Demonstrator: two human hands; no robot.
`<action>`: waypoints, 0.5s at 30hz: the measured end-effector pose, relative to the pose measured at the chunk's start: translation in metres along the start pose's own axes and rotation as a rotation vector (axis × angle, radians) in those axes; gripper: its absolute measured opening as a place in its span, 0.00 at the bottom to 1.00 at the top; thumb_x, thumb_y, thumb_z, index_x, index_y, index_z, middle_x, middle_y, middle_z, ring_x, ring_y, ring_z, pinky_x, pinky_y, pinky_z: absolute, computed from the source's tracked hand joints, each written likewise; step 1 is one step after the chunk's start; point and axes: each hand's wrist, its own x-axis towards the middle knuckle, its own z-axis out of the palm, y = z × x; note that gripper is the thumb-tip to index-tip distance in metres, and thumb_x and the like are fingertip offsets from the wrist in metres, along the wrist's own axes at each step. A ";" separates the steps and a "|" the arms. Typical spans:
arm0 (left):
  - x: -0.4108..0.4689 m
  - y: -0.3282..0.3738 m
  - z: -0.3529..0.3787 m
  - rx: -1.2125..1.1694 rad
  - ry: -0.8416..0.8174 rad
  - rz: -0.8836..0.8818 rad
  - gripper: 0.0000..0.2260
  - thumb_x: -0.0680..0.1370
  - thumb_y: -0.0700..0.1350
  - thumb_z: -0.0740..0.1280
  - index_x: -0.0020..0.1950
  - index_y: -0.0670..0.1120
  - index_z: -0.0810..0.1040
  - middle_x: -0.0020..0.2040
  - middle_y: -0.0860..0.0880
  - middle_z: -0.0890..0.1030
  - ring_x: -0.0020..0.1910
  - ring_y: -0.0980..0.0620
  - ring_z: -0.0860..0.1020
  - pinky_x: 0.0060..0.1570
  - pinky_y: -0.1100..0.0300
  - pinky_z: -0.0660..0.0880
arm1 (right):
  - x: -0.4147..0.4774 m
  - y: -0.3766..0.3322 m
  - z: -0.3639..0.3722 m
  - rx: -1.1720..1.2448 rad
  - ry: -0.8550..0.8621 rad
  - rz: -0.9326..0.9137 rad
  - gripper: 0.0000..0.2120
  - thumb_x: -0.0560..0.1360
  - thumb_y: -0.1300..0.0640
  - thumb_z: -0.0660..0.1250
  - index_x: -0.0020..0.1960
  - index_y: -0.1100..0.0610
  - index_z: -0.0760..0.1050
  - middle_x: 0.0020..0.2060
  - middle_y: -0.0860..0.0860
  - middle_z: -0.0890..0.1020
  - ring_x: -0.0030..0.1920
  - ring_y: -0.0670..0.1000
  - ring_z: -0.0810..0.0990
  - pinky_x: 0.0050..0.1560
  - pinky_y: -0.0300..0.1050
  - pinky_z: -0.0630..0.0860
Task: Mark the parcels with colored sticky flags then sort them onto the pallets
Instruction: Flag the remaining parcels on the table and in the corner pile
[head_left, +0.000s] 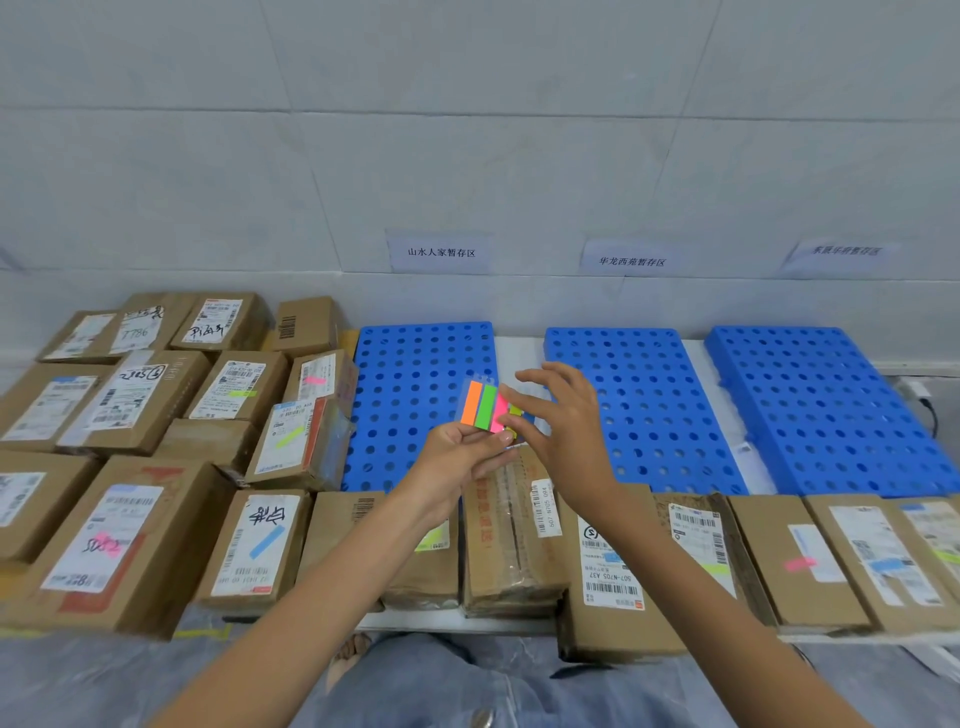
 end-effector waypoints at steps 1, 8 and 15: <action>0.000 -0.001 0.000 -0.006 0.004 0.001 0.06 0.75 0.35 0.67 0.51 0.35 0.79 0.45 0.44 0.83 0.44 0.52 0.83 0.53 0.61 0.79 | -0.001 0.000 0.000 -0.014 0.002 -0.013 0.14 0.73 0.47 0.63 0.53 0.51 0.82 0.54 0.50 0.80 0.62 0.52 0.69 0.60 0.54 0.67; 0.002 -0.006 0.001 -0.042 0.024 0.008 0.05 0.75 0.33 0.67 0.50 0.35 0.79 0.41 0.46 0.84 0.41 0.54 0.83 0.45 0.66 0.79 | -0.002 0.004 0.003 -0.016 -0.033 -0.014 0.15 0.74 0.46 0.62 0.50 0.52 0.83 0.53 0.49 0.81 0.62 0.53 0.69 0.60 0.55 0.68; -0.001 -0.007 0.001 -0.057 0.032 0.005 0.04 0.75 0.32 0.66 0.49 0.36 0.79 0.40 0.47 0.84 0.41 0.54 0.83 0.42 0.68 0.78 | -0.004 0.003 0.007 0.016 -0.052 0.003 0.14 0.74 0.47 0.61 0.48 0.52 0.83 0.51 0.49 0.82 0.60 0.54 0.72 0.60 0.52 0.66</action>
